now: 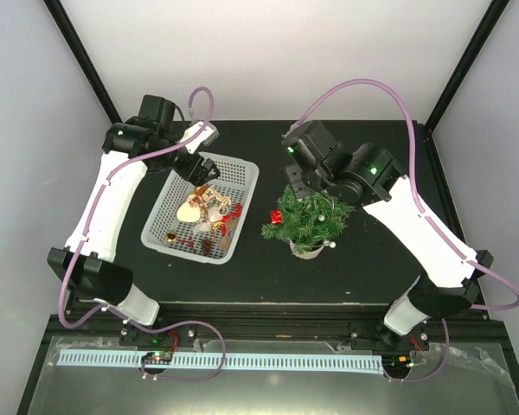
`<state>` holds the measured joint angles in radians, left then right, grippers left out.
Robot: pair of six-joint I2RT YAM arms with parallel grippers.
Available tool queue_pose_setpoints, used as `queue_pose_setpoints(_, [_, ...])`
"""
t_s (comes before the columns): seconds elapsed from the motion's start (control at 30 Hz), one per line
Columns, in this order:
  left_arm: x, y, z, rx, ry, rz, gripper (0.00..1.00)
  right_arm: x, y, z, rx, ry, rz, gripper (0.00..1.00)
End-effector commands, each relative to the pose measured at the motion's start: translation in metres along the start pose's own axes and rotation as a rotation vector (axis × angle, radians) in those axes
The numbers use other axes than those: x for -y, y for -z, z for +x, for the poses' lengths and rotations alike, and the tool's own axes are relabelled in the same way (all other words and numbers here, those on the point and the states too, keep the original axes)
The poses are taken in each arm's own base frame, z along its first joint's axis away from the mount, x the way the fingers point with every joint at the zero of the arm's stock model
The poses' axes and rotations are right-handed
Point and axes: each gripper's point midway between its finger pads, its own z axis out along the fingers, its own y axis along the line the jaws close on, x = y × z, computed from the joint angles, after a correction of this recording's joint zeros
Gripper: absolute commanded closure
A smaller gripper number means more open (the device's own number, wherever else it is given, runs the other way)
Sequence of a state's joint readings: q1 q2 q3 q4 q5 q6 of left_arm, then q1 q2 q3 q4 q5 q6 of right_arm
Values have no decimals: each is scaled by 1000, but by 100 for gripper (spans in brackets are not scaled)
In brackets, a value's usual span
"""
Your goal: Decorate the small christmas tree
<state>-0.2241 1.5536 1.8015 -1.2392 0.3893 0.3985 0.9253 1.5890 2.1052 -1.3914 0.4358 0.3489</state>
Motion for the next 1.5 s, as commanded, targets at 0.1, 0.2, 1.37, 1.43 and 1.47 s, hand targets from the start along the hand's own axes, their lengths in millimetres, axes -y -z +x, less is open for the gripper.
queue_pose_setpoints(0.1, [0, 4, -6, 22, -5, -19, 16, 5, 2, 0, 13, -16, 27, 99])
queue_pose_setpoints(0.2, [0, 5, -6, 23, -4, -19, 16, 6, 2, 1, 13, -14, 32, 99])
queue_pose_setpoints(1.37, [0, 5, -6, 24, -7, -19, 16, 2, 3, -24, 81, -22, 31, 99])
queue_pose_setpoints(1.43, [0, 5, -6, 24, -7, -20, 16, 2, 1, -22, 73, -19, 36, 99])
queue_pose_setpoints(1.47, [0, 5, -7, 25, -7, -21, 16, 2, 1, -21, 71, -20, 39, 99])
